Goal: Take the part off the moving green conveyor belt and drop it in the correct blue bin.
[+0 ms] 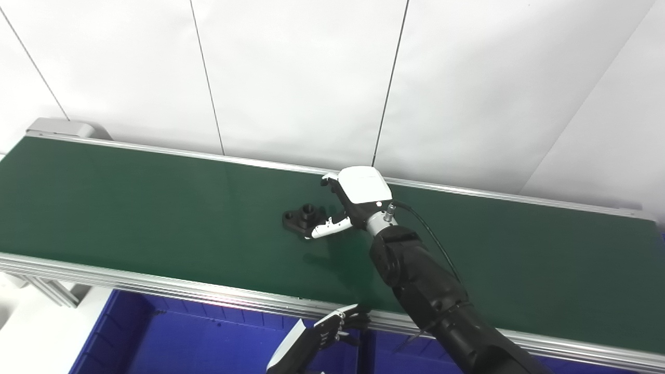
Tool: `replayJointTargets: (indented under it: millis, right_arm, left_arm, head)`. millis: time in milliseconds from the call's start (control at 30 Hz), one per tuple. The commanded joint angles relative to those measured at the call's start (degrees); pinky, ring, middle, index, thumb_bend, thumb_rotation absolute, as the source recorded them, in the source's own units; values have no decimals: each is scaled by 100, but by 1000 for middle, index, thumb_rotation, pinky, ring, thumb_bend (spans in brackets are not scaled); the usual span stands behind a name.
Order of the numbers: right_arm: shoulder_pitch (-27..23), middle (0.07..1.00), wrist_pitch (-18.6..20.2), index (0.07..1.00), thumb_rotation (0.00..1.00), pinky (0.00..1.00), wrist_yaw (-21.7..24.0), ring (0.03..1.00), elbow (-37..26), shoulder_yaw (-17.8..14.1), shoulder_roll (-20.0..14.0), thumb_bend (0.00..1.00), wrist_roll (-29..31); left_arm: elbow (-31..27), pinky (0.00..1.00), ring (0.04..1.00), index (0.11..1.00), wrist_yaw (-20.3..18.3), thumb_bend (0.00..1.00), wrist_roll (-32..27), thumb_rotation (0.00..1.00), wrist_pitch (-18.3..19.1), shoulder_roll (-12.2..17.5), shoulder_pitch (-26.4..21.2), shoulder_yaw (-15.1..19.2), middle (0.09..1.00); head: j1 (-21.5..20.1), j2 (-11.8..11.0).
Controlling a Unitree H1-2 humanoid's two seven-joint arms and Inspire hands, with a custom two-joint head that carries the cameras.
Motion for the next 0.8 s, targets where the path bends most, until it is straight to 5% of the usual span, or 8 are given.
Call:
replayJointTargets:
  millis: [0, 300, 533, 600, 667, 767]
  right_arm:
    - [-280, 701, 126, 781, 653, 510, -89, 606, -90, 15, 48, 934, 8]
    - [-137, 732, 138, 785, 622, 563, -82, 655, -118, 87, 86, 931, 52]
    - [-158, 595, 332, 708, 610, 421, 85, 505, -59, 363, 51, 850, -168]
    - [-208, 471, 487, 670, 474, 294, 315, 369, 53, 436, 78, 728, -181]
    - [-274, 278, 802, 514, 173, 129, 714, 190, 125, 571, 101, 545, -294]
    - [-337, 309, 1190, 493, 126, 145, 1252, 217, 98, 755, 94, 520, -442]
  left_arm:
    - [-188, 699, 810, 851, 75, 946, 48, 599, -220, -60, -3, 1, 825]
    - [-218, 702, 812, 849, 101, 946, 118, 597, -226, -90, 22, -1, 827]
    - [-244, 697, 808, 847, 114, 948, 130, 592, -224, -105, 20, -21, 824]
    - [-282, 694, 809, 848, 110, 950, 155, 597, -213, -105, 33, -15, 828]
    - [-300, 694, 808, 847, 109, 950, 154, 593, -212, -102, 41, -12, 827]
    - [-318, 693, 808, 846, 111, 941, 133, 588, -224, -81, 40, -26, 830]
  head:
    - [11, 21]
    - [30, 43]
    - [40, 70]
    - [21, 92]
    - [14, 101]
    - [-6, 122]
